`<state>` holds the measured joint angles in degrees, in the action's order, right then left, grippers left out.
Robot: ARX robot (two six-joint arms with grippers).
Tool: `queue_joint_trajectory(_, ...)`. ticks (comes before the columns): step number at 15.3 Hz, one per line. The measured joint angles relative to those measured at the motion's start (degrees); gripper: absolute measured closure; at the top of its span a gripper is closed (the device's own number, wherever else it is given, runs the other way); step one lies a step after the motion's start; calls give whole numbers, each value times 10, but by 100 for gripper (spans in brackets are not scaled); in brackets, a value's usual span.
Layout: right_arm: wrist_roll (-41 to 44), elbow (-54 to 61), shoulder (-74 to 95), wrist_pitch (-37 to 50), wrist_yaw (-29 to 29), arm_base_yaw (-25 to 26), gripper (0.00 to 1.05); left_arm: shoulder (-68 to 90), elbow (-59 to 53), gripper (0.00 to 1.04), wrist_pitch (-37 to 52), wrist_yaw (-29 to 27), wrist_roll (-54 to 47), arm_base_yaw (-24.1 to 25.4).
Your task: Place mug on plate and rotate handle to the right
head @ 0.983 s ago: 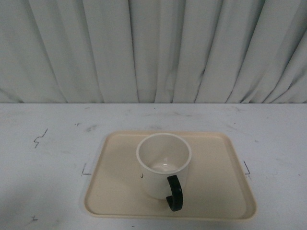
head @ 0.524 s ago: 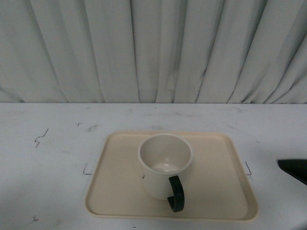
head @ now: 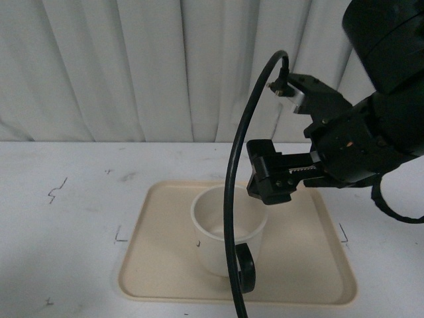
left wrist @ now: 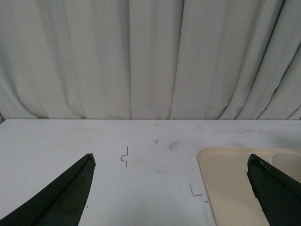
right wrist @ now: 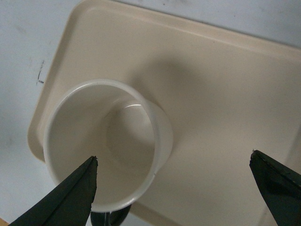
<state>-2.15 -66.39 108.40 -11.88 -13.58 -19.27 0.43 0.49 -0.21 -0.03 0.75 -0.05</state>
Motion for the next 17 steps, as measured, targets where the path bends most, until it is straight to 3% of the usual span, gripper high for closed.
queue_joint_trajectory(4,-87,-47,60,-29,3,-36,6,0,0,7,0,0,0,0)
queue_joint_trajectory(7,-103,-73,94,-57,47,-67,9,0,0,7,0,0,0,0)
queue_joint_trajectory(10,-107,-86,106,-73,65,-70,40,0,0,7,0,0,0,0)
queue_joint_trajectory(12,-95,-100,107,-109,64,-66,83,0,0,7,0,0,0,0)
queue_joint_trajectory(13,-73,-114,107,-132,60,-61,94,0,0,7,0,0,0,0)
queue_joint_trajectory(14,-39,-129,107,-155,61,-54,102,0,0,7,0,0,0,0)
queue_joint_trajectory(17,166,-206,106,-218,63,-15,102,0,0,7,0,0,0,0)
